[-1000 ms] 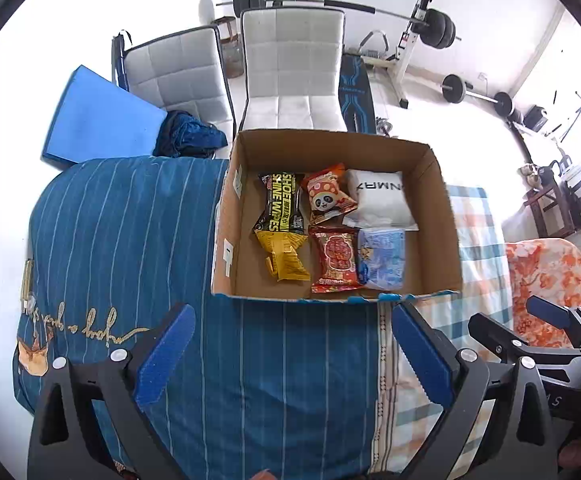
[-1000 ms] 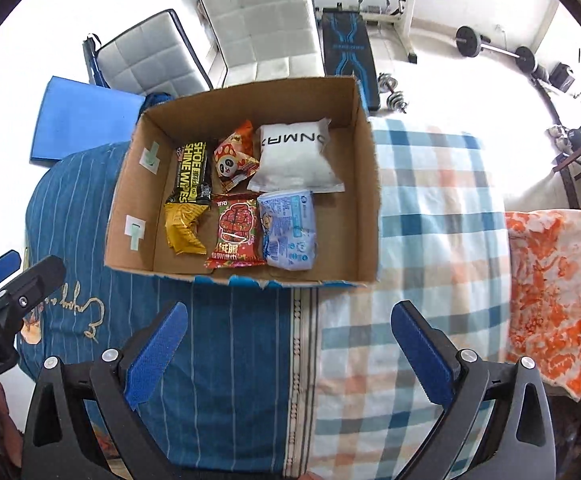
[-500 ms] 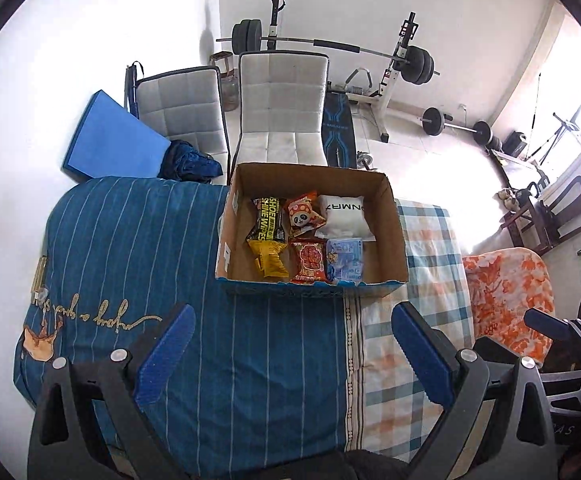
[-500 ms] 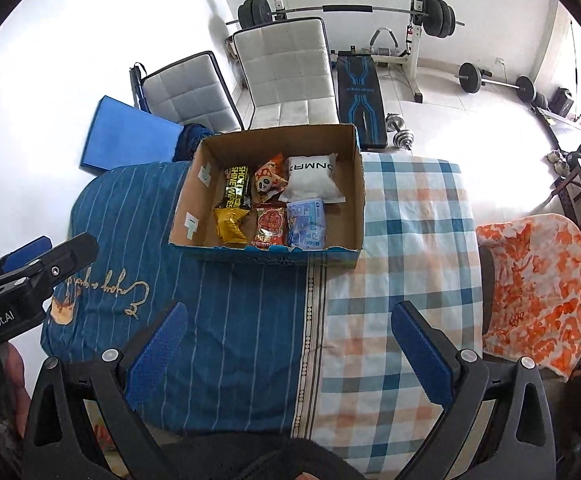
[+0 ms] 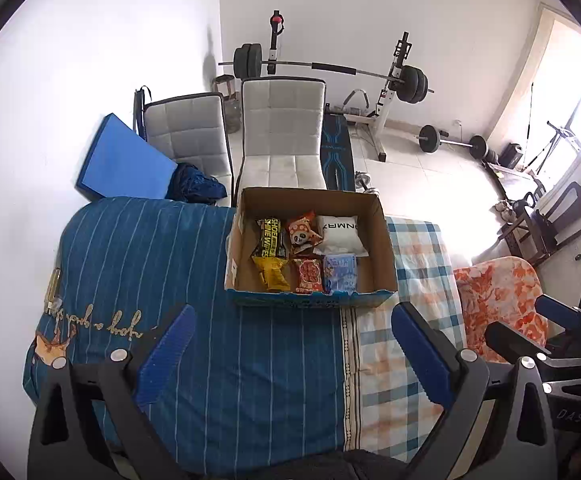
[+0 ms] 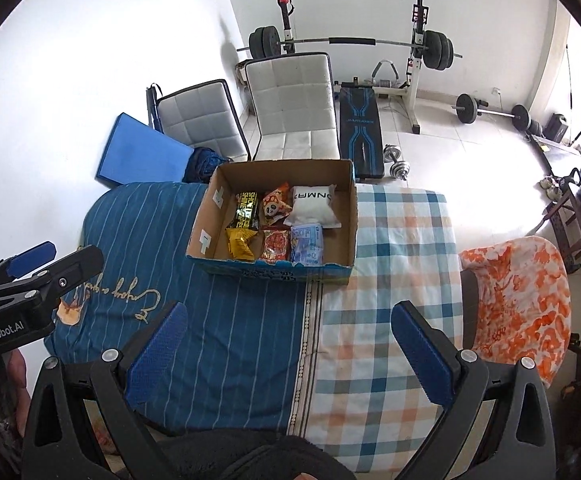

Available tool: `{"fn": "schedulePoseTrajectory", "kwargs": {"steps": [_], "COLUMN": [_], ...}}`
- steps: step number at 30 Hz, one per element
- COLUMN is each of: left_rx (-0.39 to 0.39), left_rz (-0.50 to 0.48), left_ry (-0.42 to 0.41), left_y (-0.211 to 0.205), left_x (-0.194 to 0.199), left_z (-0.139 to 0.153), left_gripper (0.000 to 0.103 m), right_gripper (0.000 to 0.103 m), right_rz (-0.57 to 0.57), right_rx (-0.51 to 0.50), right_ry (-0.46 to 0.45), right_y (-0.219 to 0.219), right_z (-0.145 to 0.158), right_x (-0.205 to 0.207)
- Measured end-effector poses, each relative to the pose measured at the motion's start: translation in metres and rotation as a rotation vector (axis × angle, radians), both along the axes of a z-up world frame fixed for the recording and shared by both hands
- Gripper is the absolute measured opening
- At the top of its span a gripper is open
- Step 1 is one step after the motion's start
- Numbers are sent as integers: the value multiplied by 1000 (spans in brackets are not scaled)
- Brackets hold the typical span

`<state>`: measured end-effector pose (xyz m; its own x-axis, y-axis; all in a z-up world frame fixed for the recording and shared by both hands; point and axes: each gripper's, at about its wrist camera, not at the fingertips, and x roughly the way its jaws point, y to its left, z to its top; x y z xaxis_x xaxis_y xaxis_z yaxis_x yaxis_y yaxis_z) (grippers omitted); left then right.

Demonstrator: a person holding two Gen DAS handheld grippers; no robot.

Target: Organize soft objects

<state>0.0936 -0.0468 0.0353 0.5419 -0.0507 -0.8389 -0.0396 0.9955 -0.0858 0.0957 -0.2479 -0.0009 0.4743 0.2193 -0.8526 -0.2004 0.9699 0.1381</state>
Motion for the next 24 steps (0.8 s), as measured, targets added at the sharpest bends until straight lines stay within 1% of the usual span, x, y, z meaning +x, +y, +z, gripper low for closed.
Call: {"fn": "schedulePoseTrajectory", "kwargs": {"steps": [3,10,24], "left_rx": [8,15,21], "left_rz": [10,26,31], "left_ry": [-20,-28,-37], "left_y": [1,5,6], "left_x": [0,-1,-3], "left_z": [4,6,5], "left_gripper": [101,101,101], "right_gripper": [103,103,103], "right_rz": [-16,-49,-69], "right_rx": [-10,-25,-41], "right_ry": [-29,-68,-99], "right_y": [1,1,2], "right_z": [8,17,25], "right_x": [2,6,6]}}
